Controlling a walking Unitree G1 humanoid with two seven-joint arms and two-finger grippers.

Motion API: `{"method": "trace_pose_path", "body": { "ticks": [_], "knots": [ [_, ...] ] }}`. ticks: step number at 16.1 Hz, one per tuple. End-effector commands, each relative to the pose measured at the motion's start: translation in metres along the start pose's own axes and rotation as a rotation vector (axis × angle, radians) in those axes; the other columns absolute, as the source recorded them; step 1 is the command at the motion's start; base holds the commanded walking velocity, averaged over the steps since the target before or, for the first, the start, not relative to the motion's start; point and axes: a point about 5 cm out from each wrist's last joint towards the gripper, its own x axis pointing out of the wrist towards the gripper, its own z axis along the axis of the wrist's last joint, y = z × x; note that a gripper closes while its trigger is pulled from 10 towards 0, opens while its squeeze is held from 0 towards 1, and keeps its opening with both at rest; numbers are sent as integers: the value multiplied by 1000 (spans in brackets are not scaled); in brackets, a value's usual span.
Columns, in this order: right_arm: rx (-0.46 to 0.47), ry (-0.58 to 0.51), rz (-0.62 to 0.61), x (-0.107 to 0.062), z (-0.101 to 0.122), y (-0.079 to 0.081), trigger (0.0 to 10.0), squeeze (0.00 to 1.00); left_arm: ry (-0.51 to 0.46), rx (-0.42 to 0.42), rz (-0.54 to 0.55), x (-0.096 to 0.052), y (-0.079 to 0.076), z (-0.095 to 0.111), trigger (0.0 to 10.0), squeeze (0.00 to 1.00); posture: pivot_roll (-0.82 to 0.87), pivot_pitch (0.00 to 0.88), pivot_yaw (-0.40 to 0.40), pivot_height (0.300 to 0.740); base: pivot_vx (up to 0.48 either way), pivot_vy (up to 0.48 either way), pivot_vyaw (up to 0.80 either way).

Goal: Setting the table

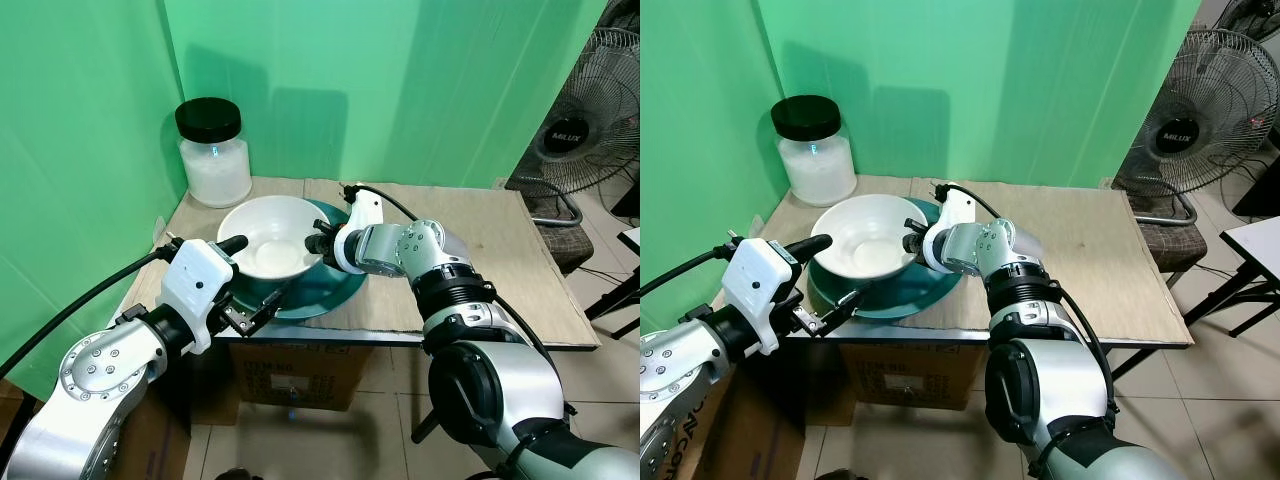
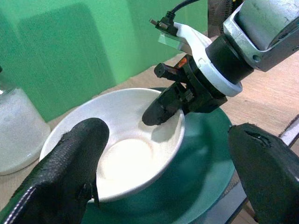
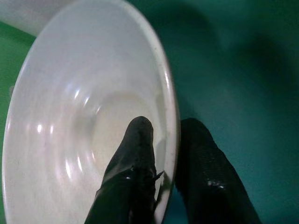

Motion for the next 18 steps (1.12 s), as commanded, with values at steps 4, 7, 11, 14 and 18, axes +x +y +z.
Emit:
{"method": "trace_pose_path", "body": {
  "ticks": [4,7,11,14,18],
  "knots": [
    [23,-29,14,-1,4,4,0,0,5,21,-20,2,0,0,10000,0,12,0,-32,740,0,0,0],
    [51,-60,40,-3,8,6,0,0,3,24,-25,3,0,1,10000,0,8,0,-23,740,0,0,0],
    [116,-184,99,-17,31,6,0,0,-5,29,-36,6,1,2,10000,0,3,0,-11,740,0,0,0],
    [64,-419,177,-46,59,3,0,0,-35,21,-42,9,1,8,10000,0,1,0,-10,740,0,0,0],
    [-178,-790,131,-121,70,-28,10000,0,-85,-30,14,20,-9,10,10000,0,-25,0,4,740,0,0,0]
  ]
}}
